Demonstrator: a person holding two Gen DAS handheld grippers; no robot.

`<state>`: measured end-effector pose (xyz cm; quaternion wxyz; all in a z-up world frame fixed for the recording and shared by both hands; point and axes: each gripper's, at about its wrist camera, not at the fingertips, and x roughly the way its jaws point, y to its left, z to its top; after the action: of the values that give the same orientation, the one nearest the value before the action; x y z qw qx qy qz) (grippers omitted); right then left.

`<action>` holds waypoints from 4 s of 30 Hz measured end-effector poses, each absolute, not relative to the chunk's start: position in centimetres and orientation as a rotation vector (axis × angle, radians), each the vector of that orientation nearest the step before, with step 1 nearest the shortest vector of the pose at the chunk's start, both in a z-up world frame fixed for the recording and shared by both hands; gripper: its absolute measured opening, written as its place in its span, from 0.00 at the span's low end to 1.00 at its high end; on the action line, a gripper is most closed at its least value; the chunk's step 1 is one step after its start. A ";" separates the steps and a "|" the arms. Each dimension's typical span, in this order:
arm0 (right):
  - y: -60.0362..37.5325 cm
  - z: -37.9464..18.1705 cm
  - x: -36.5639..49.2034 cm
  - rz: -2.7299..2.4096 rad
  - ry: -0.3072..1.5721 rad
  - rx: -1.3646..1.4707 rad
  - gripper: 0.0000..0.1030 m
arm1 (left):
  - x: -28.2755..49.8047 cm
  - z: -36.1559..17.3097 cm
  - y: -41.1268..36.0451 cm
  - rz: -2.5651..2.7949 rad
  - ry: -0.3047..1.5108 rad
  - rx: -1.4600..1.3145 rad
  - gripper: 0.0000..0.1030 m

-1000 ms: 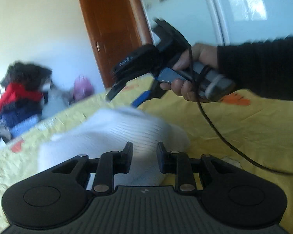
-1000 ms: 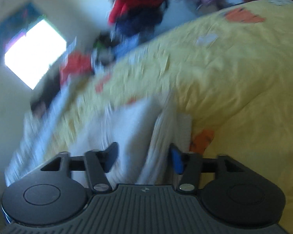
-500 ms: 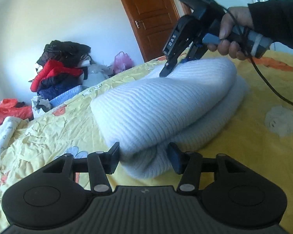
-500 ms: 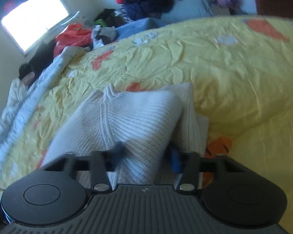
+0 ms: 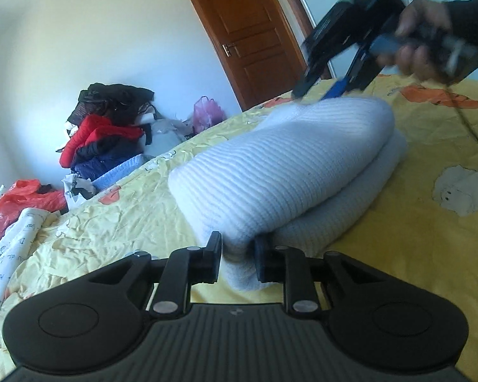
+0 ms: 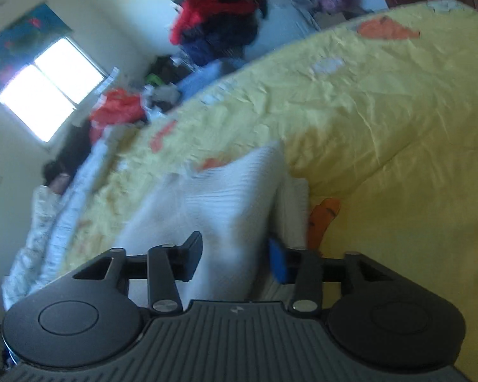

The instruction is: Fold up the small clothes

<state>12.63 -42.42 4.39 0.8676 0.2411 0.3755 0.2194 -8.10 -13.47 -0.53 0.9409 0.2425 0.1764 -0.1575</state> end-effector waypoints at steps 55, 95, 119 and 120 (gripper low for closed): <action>-36.1 4.0 14.0 0.635 0.833 0.547 0.49 | 13.2 4.1 0.1 -0.524 0.847 -0.561 0.50; -36.1 5.7 7.6 0.494 0.706 0.516 0.78 | 1.6 7.4 5.2 -0.316 0.665 -0.307 0.68; -30.0 6.4 15.6 0.256 0.674 0.218 0.64 | 4.9 6.0 -7.9 -0.350 0.582 0.093 0.78; -29.8 7.0 14.9 0.276 0.634 0.242 0.66 | 5.1 6.2 -7.8 -0.330 0.574 0.097 0.78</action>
<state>14.93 -29.76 7.02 0.9336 0.1181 0.3101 0.1348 5.09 -7.76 6.25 0.9445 0.0477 0.2816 -0.1622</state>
